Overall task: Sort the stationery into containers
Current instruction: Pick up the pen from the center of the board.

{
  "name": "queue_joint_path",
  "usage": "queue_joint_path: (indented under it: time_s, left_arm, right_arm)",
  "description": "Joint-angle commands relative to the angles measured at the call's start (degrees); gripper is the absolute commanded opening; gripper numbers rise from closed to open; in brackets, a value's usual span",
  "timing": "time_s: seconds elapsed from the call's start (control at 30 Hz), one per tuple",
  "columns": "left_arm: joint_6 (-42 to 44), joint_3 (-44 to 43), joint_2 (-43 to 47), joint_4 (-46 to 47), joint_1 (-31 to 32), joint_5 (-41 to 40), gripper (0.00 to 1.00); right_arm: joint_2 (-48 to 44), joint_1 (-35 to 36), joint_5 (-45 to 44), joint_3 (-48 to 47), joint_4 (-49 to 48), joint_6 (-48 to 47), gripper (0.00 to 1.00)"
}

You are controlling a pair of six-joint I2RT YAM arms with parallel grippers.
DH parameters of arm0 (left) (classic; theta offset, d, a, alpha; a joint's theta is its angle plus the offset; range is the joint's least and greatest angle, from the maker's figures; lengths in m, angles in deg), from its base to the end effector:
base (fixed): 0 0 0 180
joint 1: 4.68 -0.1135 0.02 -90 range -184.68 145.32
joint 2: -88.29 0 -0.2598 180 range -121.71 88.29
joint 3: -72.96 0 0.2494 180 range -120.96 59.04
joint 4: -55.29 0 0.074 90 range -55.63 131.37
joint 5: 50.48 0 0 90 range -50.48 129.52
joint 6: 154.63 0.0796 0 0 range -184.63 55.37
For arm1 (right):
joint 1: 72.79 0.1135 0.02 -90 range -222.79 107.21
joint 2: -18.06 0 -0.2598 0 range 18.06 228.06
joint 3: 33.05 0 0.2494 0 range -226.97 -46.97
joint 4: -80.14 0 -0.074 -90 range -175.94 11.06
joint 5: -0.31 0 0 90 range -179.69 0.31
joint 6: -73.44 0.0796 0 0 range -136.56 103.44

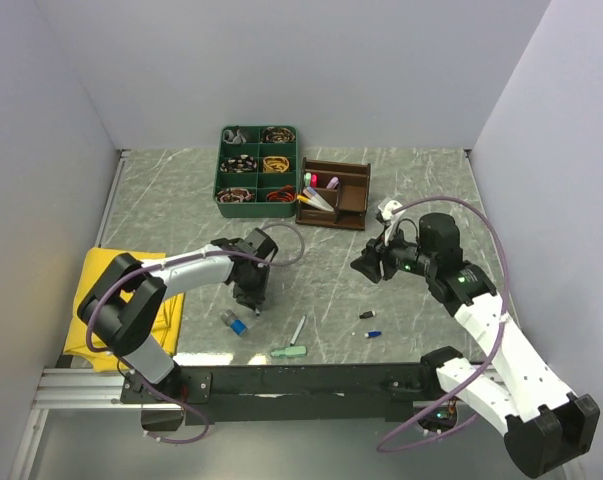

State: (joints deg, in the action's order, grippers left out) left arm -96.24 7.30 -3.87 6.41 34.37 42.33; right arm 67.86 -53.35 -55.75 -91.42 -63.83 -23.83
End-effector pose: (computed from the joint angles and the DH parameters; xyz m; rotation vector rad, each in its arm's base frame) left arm 0.2241 -0.1868 0.1133 0.2006 2.9420 -0.2778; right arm 0.1957 0.1162 0.2845 -0.8250 1.8657 0.7378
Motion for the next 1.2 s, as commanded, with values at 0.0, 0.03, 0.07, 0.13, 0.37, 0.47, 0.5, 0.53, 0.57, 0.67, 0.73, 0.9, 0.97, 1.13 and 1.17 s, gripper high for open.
queue_joint_path:
  time_s: [0.0,0.03,0.07,0.13,0.37,0.47,0.5,0.53,0.57,0.67,0.73,0.9,0.97,1.13,1.17]
  left_arm:
    - [-1.78,2.62,-4.77,-0.55,2.78,-1.66,0.26]
    - [-1.78,2.44,-5.39,-0.46,2.96,-2.1,0.27]
    - [-1.35,2.18,-6.09,-0.2,2.96,-2.28,0.27]
    - [-0.99,2.0,-8.12,0.41,2.96,-2.63,0.28]
    - [1.02,0.33,-11.55,1.47,3.32,-2.63,0.11]
    - [2.95,1.12,-11.03,1.82,3.49,-1.15,0.01]
    - [3.57,1.38,-10.07,2.0,3.84,-0.62,0.01]
    - [4.36,1.56,-9.54,2.44,3.93,1.39,0.01]
    - [5.85,1.47,-8.92,2.88,4.02,2.02,0.01]
    - [10.5,0.08,-6.63,4.55,4.98,4.83,0.01]
    - [12.01,-0.89,-5.84,5.07,5.07,5.8,0.01]
    - [16.23,-3.53,-5.4,6.04,5.07,6.86,0.01]
    - [17.29,-4.24,-5.66,6.57,4.99,6.51,0.01]
    - [15.45,-3.8,-4.44,7.8,3.58,7.12,0.01]
    - [15.44,-3.8,-4.26,8.15,2.88,7.12,0.01]
  right_arm:
    - [-3.48,-0.98,0.26,0.59,1.79,-4.15,0.54]
    - [-3.83,-1.16,0.26,0.76,2.23,-4.68,0.54]
    - [-4.27,-1.33,0.34,1.2,3.19,-6.16,0.54]
    - [-5.5,-1.86,0.52,1.9,4.25,-8.28,0.55]
    - [-6.47,-7.75,5.44,4.11,16.62,-30.56,0.58]
    - [-4.46,-9.85,7.89,3.14,25.83,-43.21,0.59]
    - [-4.19,-10.3,8.34,3.05,27.97,-46.23,0.59]
    - [-3.75,-10.74,8.78,3.05,30.34,-49.48,0.59]
    - [-3.4,-11.09,9.13,3.14,34.28,-55.17,0.59]
    - [-3.22,-10.92,9.31,4.01,40.35,-65.54,0.59]
    - [-2.96,-11.0,8.96,5.33,41.78,-69.71,0.58]
    - [-2.34,-4.18,3.97,8.05,42.58,-79.65,0.56]
    - [-2.78,-0.65,1.41,9.64,40.31,-78.87,0.56]
    - [-2.08,6.3,-1.32,10.0,36.52,-79.66,0.5]
    - [-0.08,6.75,-1.24,9.56,36.17,-79.66,0.44]
